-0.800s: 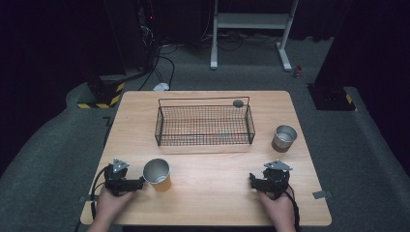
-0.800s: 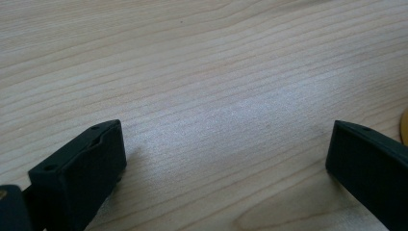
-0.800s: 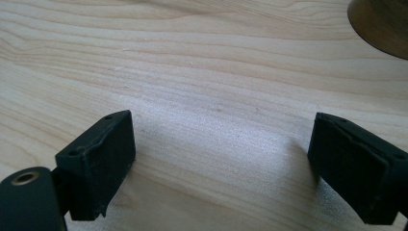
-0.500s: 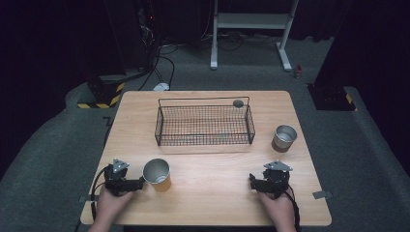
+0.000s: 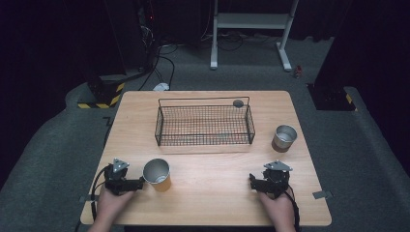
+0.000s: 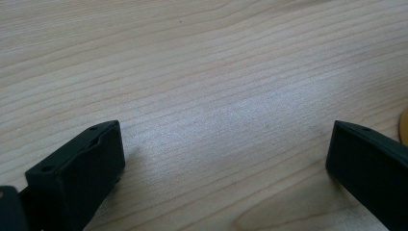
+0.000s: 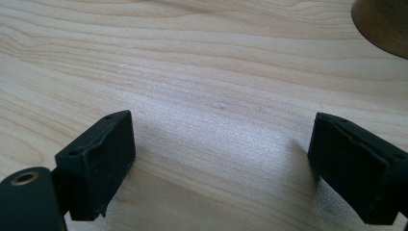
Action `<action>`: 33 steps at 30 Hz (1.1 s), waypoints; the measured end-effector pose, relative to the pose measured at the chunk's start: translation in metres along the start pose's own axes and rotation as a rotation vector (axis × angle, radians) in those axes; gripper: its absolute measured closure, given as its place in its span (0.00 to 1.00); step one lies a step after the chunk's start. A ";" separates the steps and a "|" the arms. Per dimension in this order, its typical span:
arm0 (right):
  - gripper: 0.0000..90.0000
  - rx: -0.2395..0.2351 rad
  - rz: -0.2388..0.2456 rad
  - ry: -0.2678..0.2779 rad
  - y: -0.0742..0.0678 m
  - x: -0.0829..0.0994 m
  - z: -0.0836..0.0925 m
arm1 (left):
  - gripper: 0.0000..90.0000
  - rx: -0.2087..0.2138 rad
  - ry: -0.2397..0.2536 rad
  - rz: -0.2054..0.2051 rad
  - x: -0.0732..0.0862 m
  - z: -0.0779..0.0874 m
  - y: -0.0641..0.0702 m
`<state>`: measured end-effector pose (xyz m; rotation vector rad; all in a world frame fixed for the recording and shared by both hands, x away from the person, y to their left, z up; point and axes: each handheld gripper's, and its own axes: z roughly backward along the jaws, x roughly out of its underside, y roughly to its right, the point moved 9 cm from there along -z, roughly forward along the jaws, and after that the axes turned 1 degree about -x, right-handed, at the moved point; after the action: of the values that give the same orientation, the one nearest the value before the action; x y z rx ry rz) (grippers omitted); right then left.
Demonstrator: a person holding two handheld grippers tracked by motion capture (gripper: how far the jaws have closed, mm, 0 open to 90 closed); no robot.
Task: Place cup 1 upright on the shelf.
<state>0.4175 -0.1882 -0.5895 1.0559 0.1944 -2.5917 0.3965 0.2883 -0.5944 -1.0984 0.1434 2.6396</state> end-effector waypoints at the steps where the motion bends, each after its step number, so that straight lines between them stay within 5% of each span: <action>1: 0.10 0.000 0.000 0.000 0.000 0.000 0.000 | 0.01 0.000 0.000 0.000 0.000 0.000 0.000; 6: 0.10 0.000 0.000 0.000 0.000 0.000 0.000 | 0.01 0.013 -0.003 -0.010 -0.001 0.000 0.001; 21: 0.10 -0.002 0.000 -0.001 0.000 0.000 0.000 | 0.01 0.083 0.116 0.022 -0.019 0.028 0.003; 33: 0.10 -0.003 0.001 0.001 -0.001 0.000 0.000 | 0.01 0.073 0.203 0.005 -0.038 0.056 0.004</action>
<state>0.4179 -0.1875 -0.5895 1.0552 0.1982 -2.5892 0.3828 0.2870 -0.5283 -1.3393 0.2812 2.5005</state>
